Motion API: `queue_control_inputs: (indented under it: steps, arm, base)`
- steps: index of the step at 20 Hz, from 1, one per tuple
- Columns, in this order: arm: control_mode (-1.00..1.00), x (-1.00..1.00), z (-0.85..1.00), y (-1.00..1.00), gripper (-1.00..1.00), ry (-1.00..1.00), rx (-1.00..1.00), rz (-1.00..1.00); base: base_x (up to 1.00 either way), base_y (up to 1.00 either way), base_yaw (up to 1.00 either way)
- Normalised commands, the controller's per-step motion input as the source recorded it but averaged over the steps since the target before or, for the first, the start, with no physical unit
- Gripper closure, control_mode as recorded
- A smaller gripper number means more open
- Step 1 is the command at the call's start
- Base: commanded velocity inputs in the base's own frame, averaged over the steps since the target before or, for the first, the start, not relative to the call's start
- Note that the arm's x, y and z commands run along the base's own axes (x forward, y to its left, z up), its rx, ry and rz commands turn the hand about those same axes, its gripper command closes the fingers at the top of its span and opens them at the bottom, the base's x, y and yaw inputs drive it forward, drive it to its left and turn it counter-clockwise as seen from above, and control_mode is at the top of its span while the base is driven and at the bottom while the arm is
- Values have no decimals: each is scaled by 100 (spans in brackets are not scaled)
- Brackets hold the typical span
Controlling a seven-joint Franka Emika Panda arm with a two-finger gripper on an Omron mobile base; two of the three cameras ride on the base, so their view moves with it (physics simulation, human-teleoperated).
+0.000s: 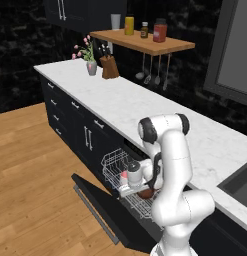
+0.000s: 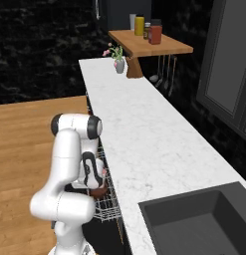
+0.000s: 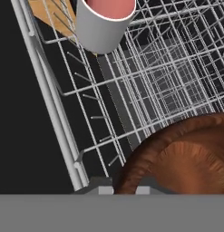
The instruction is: Pick up the cup and bowl from the counter, place them in the dishwasher, and close the dishwasher door.
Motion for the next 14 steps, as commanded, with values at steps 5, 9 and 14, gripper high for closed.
queue_control_inputs:
  steps: [5,9,14]
  arm:
    - [-100,1,-48,20,-100,0,0,0]
    - [-100,-16,-8,14,-100,-1,-2,0]
    - [-100,-37,42,0,-100,-7,-3,-2]
  base:
    - [0,0,0]
    - [0,0,0]
    - [0,0,0]
